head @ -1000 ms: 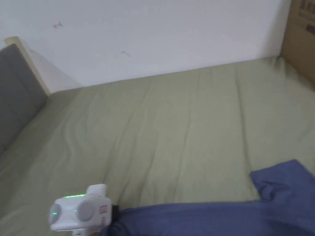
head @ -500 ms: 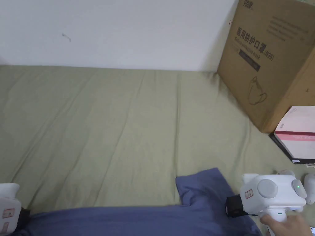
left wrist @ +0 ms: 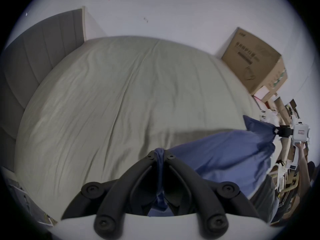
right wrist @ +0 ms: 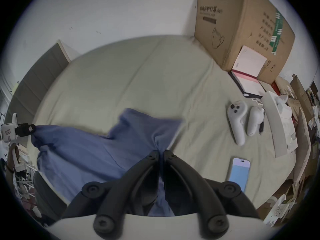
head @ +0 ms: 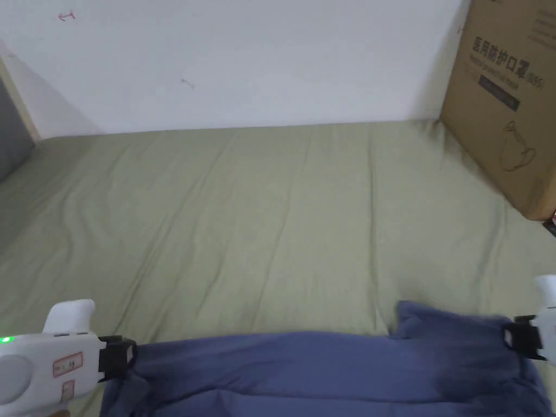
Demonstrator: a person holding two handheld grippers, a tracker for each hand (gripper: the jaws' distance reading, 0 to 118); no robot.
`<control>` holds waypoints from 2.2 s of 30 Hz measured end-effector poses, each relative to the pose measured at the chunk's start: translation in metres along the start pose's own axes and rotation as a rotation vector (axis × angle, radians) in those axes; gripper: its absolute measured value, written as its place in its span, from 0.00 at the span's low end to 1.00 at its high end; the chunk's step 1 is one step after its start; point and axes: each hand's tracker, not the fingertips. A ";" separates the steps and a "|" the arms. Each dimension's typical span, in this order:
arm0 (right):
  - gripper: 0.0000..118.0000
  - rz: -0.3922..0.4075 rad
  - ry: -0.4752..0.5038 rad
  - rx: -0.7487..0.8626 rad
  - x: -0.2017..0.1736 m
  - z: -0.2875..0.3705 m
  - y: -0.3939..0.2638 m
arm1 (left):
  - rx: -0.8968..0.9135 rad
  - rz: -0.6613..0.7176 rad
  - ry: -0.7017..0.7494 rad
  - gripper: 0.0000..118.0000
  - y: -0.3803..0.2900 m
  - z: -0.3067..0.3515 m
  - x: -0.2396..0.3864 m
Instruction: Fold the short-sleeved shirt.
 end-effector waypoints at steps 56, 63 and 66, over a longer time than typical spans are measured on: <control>0.00 0.073 -0.032 0.512 -0.140 0.102 -0.098 | 0.447 0.069 -0.100 0.02 -0.075 0.140 0.034; 0.00 0.045 0.019 0.466 -0.131 0.101 -0.111 | 0.187 0.419 -0.205 0.80 -0.114 0.064 -0.059; 0.00 0.028 0.049 0.428 -0.132 0.098 -0.114 | 0.089 0.594 -0.239 0.80 -0.134 0.022 -0.088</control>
